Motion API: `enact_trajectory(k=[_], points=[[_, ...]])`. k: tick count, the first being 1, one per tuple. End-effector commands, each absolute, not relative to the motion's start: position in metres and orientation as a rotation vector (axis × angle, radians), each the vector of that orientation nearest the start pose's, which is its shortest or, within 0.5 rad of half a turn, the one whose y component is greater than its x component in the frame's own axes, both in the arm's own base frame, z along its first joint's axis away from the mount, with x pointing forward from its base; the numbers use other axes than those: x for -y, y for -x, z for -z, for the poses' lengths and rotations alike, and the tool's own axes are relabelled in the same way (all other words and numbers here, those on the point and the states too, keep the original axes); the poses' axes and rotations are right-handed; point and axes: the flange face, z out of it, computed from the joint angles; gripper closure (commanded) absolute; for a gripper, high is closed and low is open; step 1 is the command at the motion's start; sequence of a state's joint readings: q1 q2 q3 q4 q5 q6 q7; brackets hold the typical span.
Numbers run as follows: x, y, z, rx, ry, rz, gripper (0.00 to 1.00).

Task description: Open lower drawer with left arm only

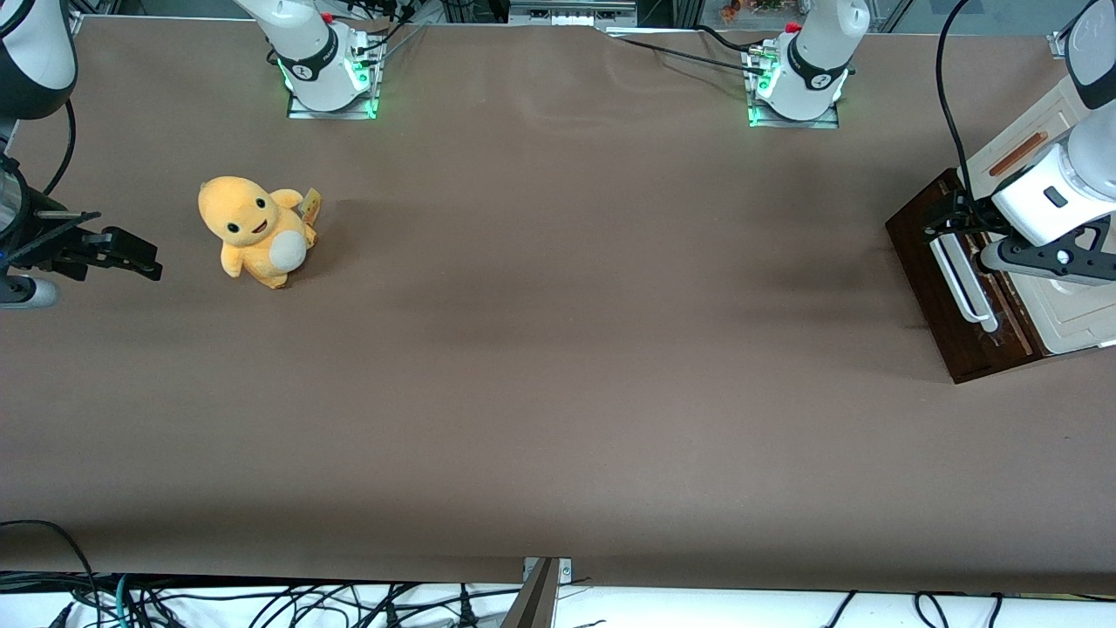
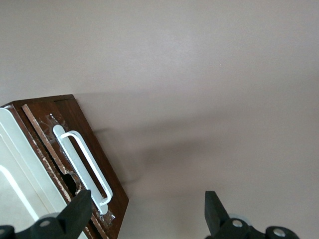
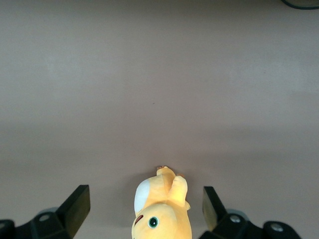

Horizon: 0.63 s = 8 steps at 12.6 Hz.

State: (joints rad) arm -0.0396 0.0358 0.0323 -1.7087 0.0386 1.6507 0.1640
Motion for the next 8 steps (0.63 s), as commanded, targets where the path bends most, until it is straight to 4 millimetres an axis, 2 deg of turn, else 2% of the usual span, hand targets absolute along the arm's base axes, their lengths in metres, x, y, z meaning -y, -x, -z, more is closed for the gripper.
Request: enact_trajectory(k=[1, 8], points=[[0.0044, -0.5601, -0.5481, -0.261, 3.124, -0.143, 0.0], [0.0054, -0.5606, -0.548, -0.242, 3.127, -0.143, 0.0]])
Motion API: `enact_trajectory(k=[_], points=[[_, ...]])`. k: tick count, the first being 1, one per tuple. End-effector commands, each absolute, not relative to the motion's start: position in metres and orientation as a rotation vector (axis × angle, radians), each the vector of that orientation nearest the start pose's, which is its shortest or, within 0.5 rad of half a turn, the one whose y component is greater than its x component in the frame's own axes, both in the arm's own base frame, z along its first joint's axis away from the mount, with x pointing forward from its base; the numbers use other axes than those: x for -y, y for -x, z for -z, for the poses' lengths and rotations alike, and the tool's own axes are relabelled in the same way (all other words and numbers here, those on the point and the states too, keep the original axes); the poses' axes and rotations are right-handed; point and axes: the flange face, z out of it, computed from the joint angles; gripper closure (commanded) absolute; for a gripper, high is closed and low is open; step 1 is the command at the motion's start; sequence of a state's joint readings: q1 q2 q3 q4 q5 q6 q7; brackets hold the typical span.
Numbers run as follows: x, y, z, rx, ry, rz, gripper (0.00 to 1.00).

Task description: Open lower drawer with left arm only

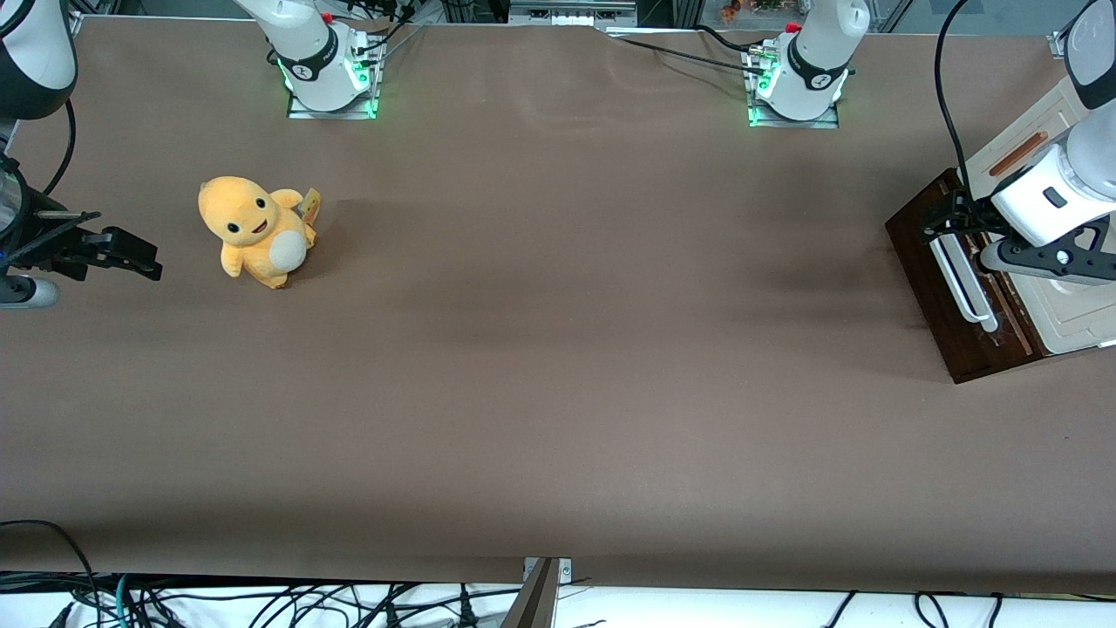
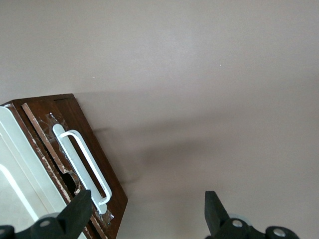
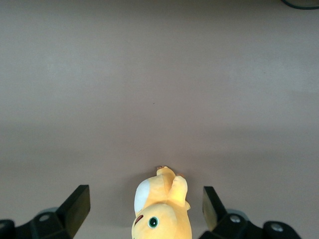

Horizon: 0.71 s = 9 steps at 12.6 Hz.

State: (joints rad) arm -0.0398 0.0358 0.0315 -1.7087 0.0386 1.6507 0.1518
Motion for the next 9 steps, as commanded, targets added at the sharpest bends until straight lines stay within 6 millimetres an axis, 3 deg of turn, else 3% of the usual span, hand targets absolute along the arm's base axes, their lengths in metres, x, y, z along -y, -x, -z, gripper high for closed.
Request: enact_trajectory(k=[1, 9], points=[[0.0054, -0.5608, -0.5487, -0.242, 3.127, -0.14, 0.0], [0.0045, -0.5616, -0.5409, -0.23, 3.125, -0.164, 0.0]])
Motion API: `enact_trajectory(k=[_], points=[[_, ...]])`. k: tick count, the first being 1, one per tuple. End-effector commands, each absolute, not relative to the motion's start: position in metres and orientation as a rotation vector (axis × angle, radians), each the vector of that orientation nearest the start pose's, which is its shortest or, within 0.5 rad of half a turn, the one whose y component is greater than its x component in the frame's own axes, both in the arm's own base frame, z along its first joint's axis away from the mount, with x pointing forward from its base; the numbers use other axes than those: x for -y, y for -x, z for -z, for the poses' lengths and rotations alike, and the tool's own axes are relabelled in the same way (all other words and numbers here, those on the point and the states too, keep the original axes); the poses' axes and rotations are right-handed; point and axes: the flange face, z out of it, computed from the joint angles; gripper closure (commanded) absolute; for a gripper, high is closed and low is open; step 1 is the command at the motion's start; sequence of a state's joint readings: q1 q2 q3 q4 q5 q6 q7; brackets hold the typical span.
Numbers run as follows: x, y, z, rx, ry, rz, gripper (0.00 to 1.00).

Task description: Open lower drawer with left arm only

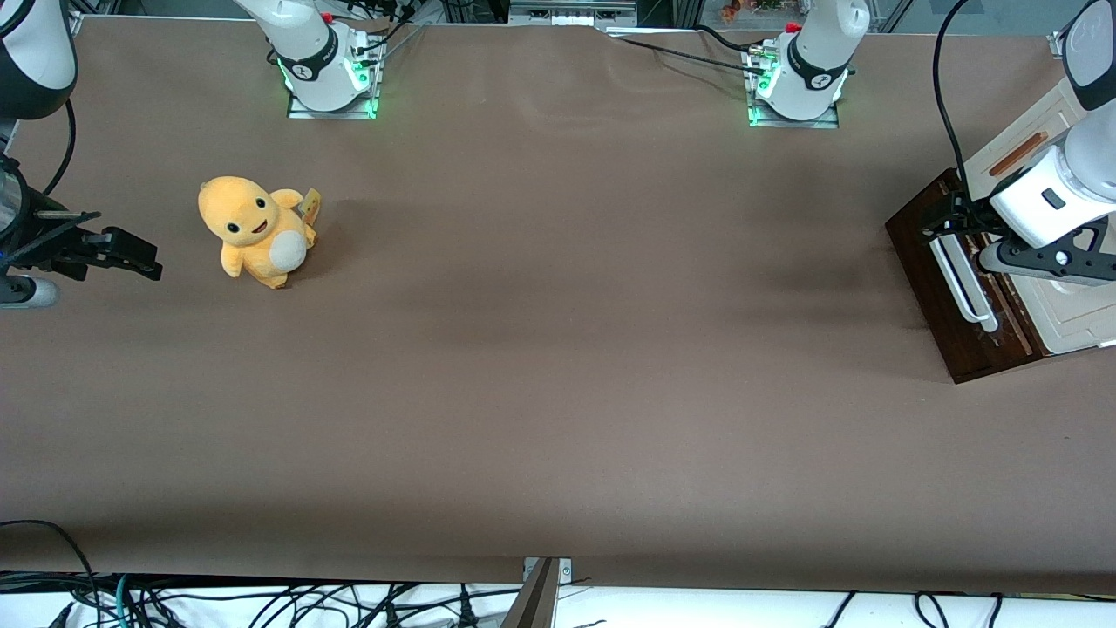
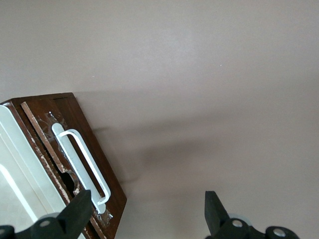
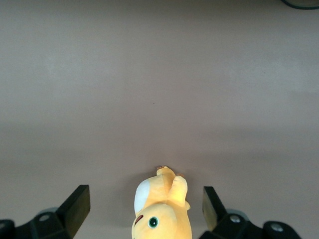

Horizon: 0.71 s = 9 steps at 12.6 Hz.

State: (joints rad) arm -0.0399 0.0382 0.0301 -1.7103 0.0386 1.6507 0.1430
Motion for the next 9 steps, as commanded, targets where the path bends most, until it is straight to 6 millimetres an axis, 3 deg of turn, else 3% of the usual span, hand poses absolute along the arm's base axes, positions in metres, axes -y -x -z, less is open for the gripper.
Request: enact_trajectory(k=[1, 3, 5, 7, 9], points=[[0.004, -0.564, -0.534, -0.216, 3.124, -0.183, 0.0], [0.006, -0.57, -0.513, -0.065, 3.123, -0.24, 0.0], [0.007, -0.581, -0.476, 0.057, 3.103, -0.335, 0.0], [0.035, -0.593, -0.428, 0.149, 3.042, -0.423, 0.0], [0.065, -0.6, -0.372, 0.237, 2.847, -0.442, 0.0]])
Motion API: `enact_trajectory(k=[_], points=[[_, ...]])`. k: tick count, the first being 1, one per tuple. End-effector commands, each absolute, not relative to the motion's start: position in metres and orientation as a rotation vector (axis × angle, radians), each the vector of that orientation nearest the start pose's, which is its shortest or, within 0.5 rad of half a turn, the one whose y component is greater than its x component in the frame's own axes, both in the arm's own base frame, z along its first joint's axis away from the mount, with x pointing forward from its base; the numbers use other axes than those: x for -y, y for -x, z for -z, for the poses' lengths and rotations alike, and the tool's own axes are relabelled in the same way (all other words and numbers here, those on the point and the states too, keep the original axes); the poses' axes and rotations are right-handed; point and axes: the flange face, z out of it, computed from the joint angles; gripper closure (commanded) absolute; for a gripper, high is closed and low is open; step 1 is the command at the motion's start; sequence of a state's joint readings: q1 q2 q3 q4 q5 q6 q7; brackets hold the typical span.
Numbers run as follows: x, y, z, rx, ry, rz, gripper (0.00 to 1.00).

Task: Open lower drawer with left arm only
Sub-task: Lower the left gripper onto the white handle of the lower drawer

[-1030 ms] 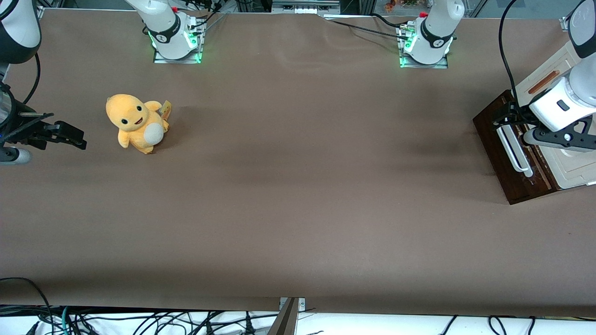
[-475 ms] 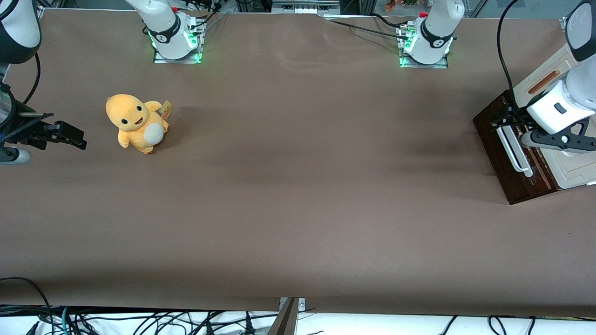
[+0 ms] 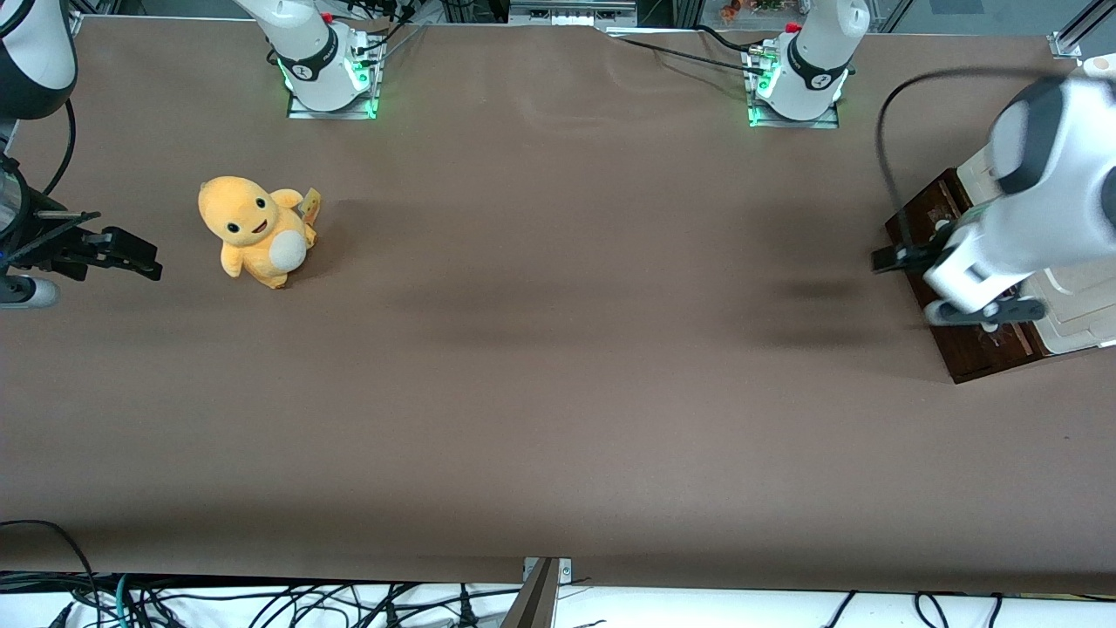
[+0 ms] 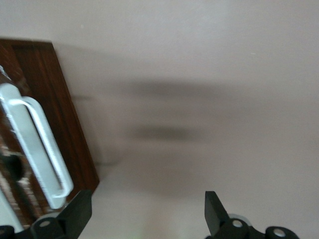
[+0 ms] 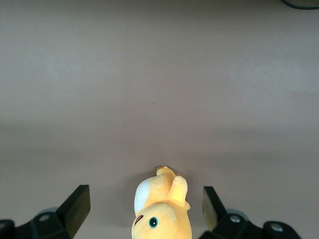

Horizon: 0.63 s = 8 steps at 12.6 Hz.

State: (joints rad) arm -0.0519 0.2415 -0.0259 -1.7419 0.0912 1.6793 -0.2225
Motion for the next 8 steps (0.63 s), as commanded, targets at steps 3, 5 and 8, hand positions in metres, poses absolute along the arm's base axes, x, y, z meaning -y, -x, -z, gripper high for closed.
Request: enact_trajectory(k=[3, 5, 8], points=[[0.076, -0.6, -0.312, 0.332, 2.601, -0.398, 0.0], [0.066, -0.598, -0.276, 0.347, 2.435, -0.344, 0.0], [0.045, -0.586, -0.236, 0.323, 2.219, -0.272, 0.0]])
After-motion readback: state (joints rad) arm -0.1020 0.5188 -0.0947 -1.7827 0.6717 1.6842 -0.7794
